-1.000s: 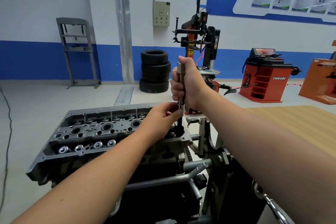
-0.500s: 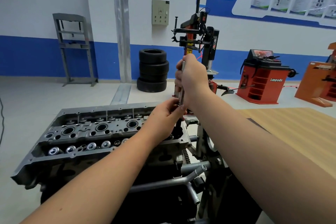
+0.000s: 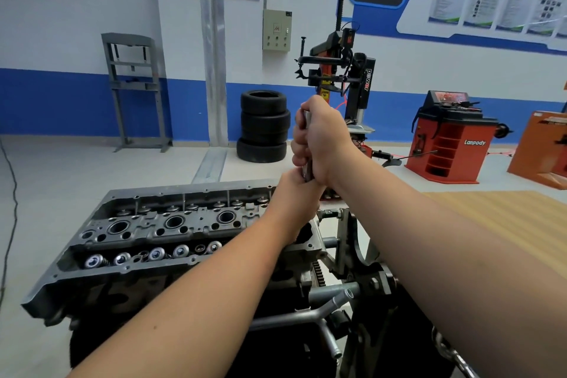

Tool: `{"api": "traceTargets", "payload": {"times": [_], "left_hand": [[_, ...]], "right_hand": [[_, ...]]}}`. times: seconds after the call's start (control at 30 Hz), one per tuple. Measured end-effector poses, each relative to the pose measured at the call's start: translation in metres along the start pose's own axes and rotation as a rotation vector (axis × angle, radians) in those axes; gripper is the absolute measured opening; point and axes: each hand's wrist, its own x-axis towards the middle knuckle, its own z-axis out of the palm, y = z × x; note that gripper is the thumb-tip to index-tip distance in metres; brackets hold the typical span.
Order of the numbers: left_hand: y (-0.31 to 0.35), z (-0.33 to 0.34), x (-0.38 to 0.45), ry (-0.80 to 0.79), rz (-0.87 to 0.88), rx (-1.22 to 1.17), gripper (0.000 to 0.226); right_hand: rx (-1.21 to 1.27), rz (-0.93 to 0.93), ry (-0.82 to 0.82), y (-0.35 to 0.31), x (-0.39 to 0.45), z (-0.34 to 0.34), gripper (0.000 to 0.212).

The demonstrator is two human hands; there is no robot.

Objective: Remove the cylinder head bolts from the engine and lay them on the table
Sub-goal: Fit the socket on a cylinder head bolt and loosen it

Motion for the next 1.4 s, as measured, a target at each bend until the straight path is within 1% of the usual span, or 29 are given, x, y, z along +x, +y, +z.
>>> {"api": "traceTargets", "payload": {"times": [0.07, 0.23, 0.37, 0.57, 0.7, 0.77, 0.83, 0.9, 0.93, 1.0, 1.07, 1.13, 1.27, 1.33, 1.4], "left_hand": [[0.001, 0.005, -0.001, 0.055, 0.011, -0.006, 0.027], [-0.005, 0.014, 0.0, 0.197, 0.094, 0.083, 0.046], [-0.008, 0.018, 0.005, 0.288, 0.112, 0.114, 0.04], [-0.011, 0.017, 0.0, 0.269, 0.118, 0.03, 0.037], [-0.011, 0.017, -0.001, 0.246, 0.111, 0.059, 0.03], [-0.01, 0.014, -0.002, 0.187, 0.056, 0.025, 0.027], [-0.005, 0.005, 0.0, 0.011, -0.031, -0.073, 0.017], [0.003, -0.006, 0.005, -0.189, -0.106, -0.107, 0.018], [0.007, -0.01, 0.007, -0.252, -0.145, -0.105, 0.021], [0.011, -0.012, 0.012, -0.296, -0.207, -0.085, 0.026], [0.01, -0.009, 0.015, -0.262, -0.224, -0.025, 0.027], [0.005, -0.005, 0.016, -0.196, -0.178, 0.046, 0.028], [-0.001, 0.004, 0.012, -0.036, -0.125, 0.084, 0.028], [-0.002, 0.009, 0.012, 0.04, -0.119, 0.112, 0.028], [-0.006, 0.011, 0.011, 0.103, -0.098, 0.138, 0.03]], "right_hand": [[0.004, 0.0, -0.023, 0.0, -0.001, -0.002, 0.034], [0.017, 0.025, -0.06, -0.002, -0.001, -0.004, 0.036], [0.012, 0.039, -0.084, -0.003, -0.002, -0.003, 0.036], [0.055, 0.013, -0.027, -0.001, -0.007, -0.003, 0.032], [0.059, 0.023, -0.007, -0.002, -0.01, -0.003, 0.031], [0.068, 0.031, 0.008, -0.003, -0.012, -0.003, 0.033], [-0.011, -0.005, 0.085, -0.002, -0.014, -0.001, 0.034], [-0.174, -0.063, 0.217, -0.001, -0.017, 0.002, 0.035], [-0.189, -0.074, 0.261, 0.0, -0.017, 0.005, 0.034], [-0.092, -0.041, 0.318, -0.001, -0.017, 0.011, 0.032], [-0.1, -0.049, 0.399, -0.001, -0.015, 0.014, 0.034], [-0.131, -0.096, 0.428, -0.001, -0.013, 0.016, 0.036], [-0.209, -0.144, 0.36, -0.002, -0.01, 0.012, 0.034], [-0.266, -0.142, 0.331, -0.003, -0.008, 0.009, 0.032], [-0.24, -0.108, 0.281, -0.002, -0.009, 0.01, 0.031]]}}
